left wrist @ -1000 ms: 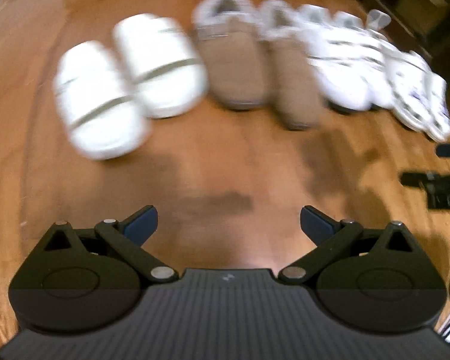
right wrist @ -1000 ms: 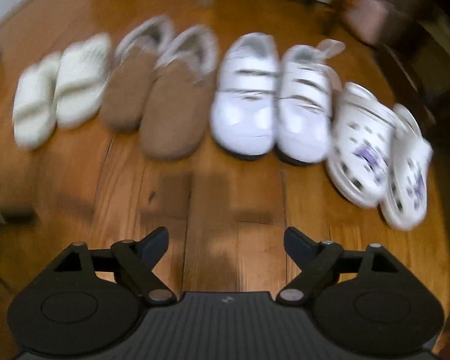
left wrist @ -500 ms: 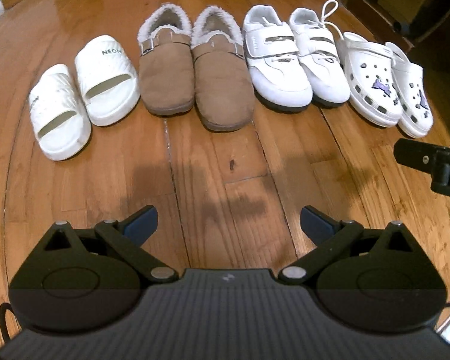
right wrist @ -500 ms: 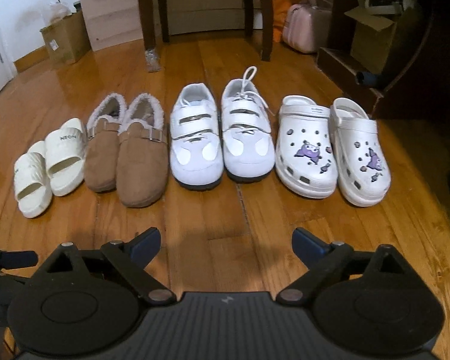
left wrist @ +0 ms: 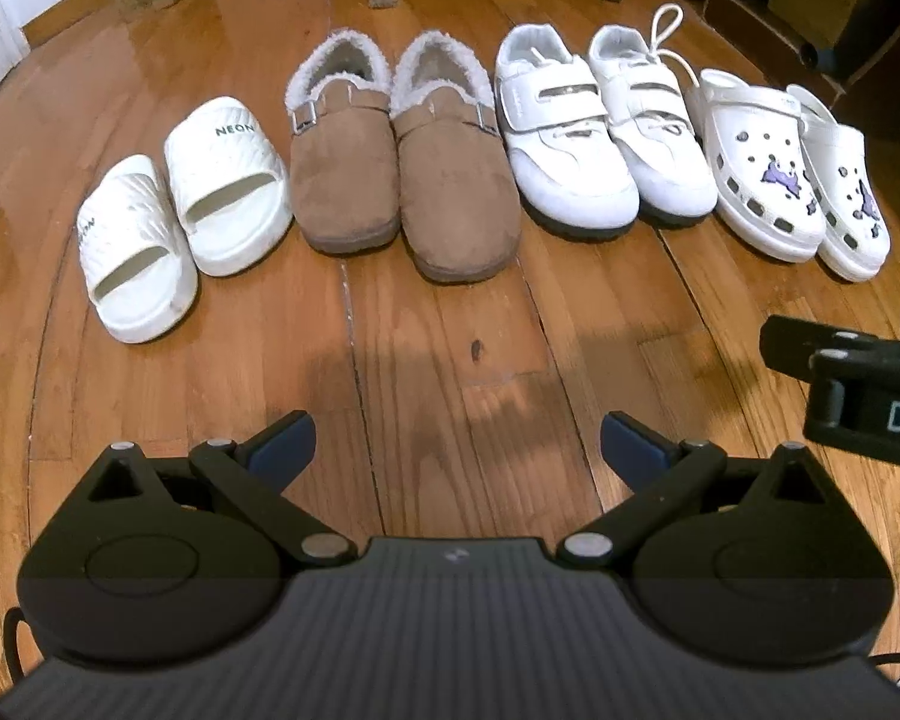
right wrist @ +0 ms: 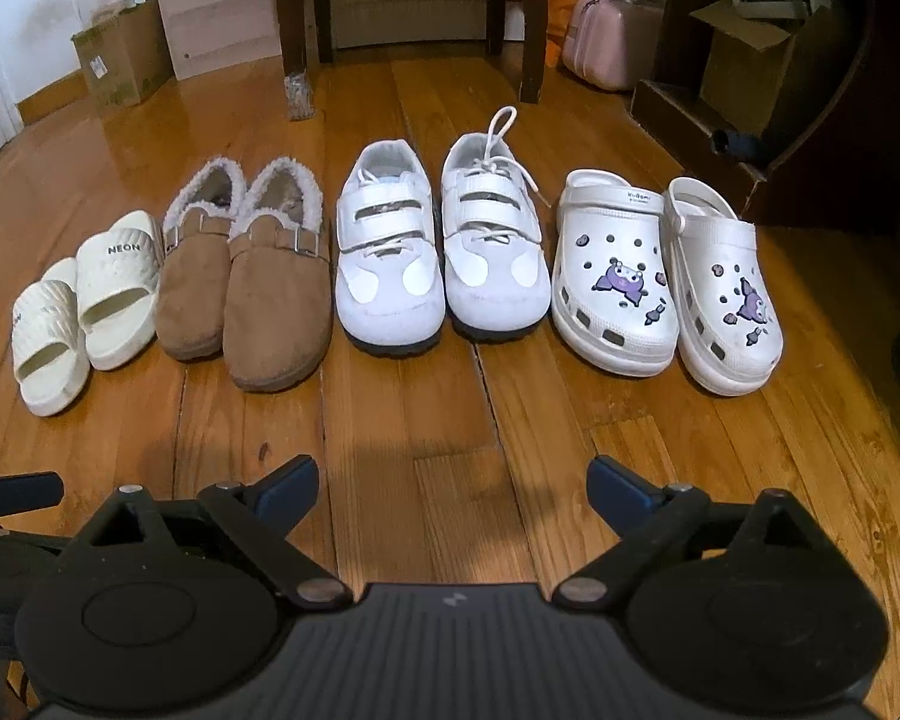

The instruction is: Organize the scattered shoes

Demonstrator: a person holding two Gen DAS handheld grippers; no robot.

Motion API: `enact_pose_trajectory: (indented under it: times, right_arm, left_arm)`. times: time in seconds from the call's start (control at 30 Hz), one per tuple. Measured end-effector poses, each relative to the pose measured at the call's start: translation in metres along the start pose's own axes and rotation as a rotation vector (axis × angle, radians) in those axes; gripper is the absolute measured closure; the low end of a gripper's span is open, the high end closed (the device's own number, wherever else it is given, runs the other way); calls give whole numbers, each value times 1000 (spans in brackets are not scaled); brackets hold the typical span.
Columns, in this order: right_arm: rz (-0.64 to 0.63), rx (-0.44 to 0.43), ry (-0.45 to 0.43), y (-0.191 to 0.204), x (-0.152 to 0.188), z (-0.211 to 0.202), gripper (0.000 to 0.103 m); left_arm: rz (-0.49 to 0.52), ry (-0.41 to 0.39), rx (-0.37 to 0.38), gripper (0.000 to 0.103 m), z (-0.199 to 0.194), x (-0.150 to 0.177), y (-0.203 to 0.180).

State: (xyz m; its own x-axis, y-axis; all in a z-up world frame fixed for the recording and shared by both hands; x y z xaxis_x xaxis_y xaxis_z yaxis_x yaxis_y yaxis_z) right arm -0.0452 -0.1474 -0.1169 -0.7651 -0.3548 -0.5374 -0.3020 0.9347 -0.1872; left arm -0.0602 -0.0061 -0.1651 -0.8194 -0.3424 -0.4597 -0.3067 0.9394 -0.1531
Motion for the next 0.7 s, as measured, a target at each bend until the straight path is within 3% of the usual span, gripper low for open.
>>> enact_pose_trajectory:
  times: [0.43, 0.7]
  right_arm:
    - [17, -5, 40, -1, 10, 7, 6]
    - [57, -59, 43, 0, 14, 1, 6]
  left_arm:
    - [15, -14, 14, 0, -6, 3, -5]
    - [-20, -53, 32, 0, -11, 3, -3]
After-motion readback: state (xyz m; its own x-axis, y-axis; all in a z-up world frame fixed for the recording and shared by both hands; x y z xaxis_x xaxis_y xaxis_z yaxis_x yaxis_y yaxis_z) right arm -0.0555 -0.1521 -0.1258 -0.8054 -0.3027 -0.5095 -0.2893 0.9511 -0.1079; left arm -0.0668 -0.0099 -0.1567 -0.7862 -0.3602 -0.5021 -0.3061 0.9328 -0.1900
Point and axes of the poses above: each gripper's, at about its wrist camera, not at the fingertips, and z roughly the way its jaws point, y to its left, x to its underside, the point moved 8 cm from there along z, roughly the way its jaws point, and after that the axes turned 15 degrees about -z, right-handed, at the moved point
